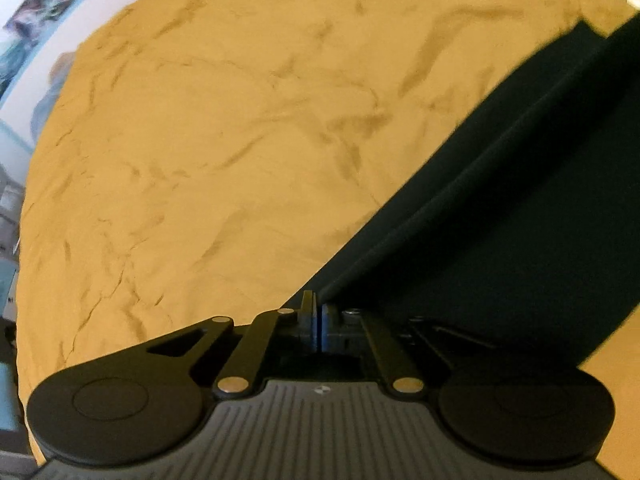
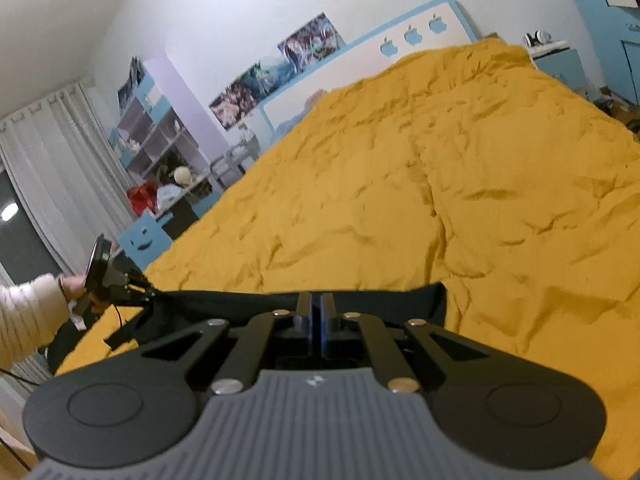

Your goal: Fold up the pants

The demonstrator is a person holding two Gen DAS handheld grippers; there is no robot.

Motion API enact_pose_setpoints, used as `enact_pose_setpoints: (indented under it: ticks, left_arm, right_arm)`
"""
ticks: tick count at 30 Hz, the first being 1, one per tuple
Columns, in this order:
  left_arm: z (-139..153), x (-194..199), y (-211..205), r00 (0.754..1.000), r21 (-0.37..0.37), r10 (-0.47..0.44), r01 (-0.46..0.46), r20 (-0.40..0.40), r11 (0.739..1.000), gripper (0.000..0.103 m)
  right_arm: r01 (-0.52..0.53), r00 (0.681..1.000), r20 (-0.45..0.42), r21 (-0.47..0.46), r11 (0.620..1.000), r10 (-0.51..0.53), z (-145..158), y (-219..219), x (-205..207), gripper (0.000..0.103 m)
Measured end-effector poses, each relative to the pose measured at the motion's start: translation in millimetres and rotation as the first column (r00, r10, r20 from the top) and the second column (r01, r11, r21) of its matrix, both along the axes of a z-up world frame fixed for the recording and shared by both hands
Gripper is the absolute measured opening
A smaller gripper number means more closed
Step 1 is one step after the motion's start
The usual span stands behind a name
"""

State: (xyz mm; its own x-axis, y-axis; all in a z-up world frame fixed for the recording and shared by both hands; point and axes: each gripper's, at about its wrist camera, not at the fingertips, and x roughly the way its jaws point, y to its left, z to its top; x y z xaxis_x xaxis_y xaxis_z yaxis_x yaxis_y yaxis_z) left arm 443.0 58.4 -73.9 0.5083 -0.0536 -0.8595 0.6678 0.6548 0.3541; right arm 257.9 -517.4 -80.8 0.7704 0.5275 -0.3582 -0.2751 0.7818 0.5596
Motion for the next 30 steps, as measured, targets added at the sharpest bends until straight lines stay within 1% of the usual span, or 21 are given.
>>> enact_pose_setpoints:
  ticks: [3, 5, 6, 7, 9, 11, 13, 15, 17, 20, 22, 26, 29, 30]
  left_arm:
    - [23, -18, 5, 1.0, -0.045, 0.008, -0.007, 0.02, 0.999, 0.001]
    - [40, -28, 10, 1.0, -0.075, 0.014, -0.012, 0.027, 0.997, 0.001]
    - [45, -28, 10, 0.999, -0.084, 0.02, -0.018, 0.025, 0.996, 0.001]
    - [49, -27, 10, 1.0, -0.088, 0.026, -0.025, 0.017, 0.996, 0.001]
    - [46, -19, 5, 1.0, -0.071, 0.031, -0.031, 0.001, 0.997, 0.001]
    - [34, -5, -5, 0.998, -0.04, 0.052, -0.053, -0.019, 0.998, 0.001]
    - [15, 10, -15, 0.997, 0.01, 0.068, -0.068, -0.033, 0.998, 0.001]
    - [-5, 25, -29, 0.996, 0.052, 0.081, -0.079, -0.045, 0.996, 0.001]
    - [-19, 36, -36, 0.994, 0.081, 0.096, -0.092, -0.048, 0.993, 0.001]
    - [-35, 51, -37, 0.99, 0.085, 0.126, -0.12, -0.067, 0.989, 0.001]
    - [-42, 56, -38, 0.989, 0.089, 0.125, -0.118, -0.077, 0.989, 0.001]
    - [-52, 59, -34, 0.987, 0.075, 0.135, -0.129, -0.09, 0.989, 0.001]
    - [-60, 61, -33, 0.986, 0.074, 0.137, -0.131, -0.09, 0.989, 0.002]
    - [-62, 60, -31, 0.986, 0.073, 0.142, -0.136, -0.084, 0.988, 0.004]
  right_arm:
    - [0.002, 0.999, 0.048, 0.023, 1.0, -0.003, 19, 0, -14, 0.0]
    - [-0.007, 0.996, 0.093, 0.053, 0.999, 0.002, 38, -1, -22, 0.0]
    - [-0.006, 0.994, 0.111, 0.049, 0.999, 0.001, 47, -1, -24, 0.0]
    - [0.004, 0.994, 0.113, 0.038, 0.999, -0.008, 55, -1, -22, 0.0]
    - [0.045, 0.997, 0.065, 0.007, 0.999, -0.046, 60, 0, -6, 0.0]
    - [0.1, 0.994, -0.033, -0.038, 0.994, -0.101, 47, 2, 23, 0.0]
    - [0.149, 0.974, -0.16, -0.076, 0.986, -0.16, 20, 3, 56, 0.0]
    - [0.175, 0.951, -0.232, -0.132, 0.976, -0.202, -4, 7, 81, 0.0]
    - [0.202, 0.935, -0.264, -0.15, 0.968, -0.236, -22, 8, 99, 0.0]
    - [0.227, 0.918, -0.293, -0.167, 0.959, -0.268, -36, 9, 116, 0.0]
    - [0.237, 0.908, -0.307, -0.185, 0.954, -0.285, -41, 9, 125, 0.0]
    - [0.262, 0.89, -0.333, -0.186, 0.947, -0.312, -52, 1, 132, 0.0]
    - [0.253, 0.886, -0.35, -0.188, 0.949, -0.306, -58, 5, 136, 0.0]
    - [0.256, 0.883, -0.353, -0.19, 0.948, -0.309, -59, 5, 137, 0.0]
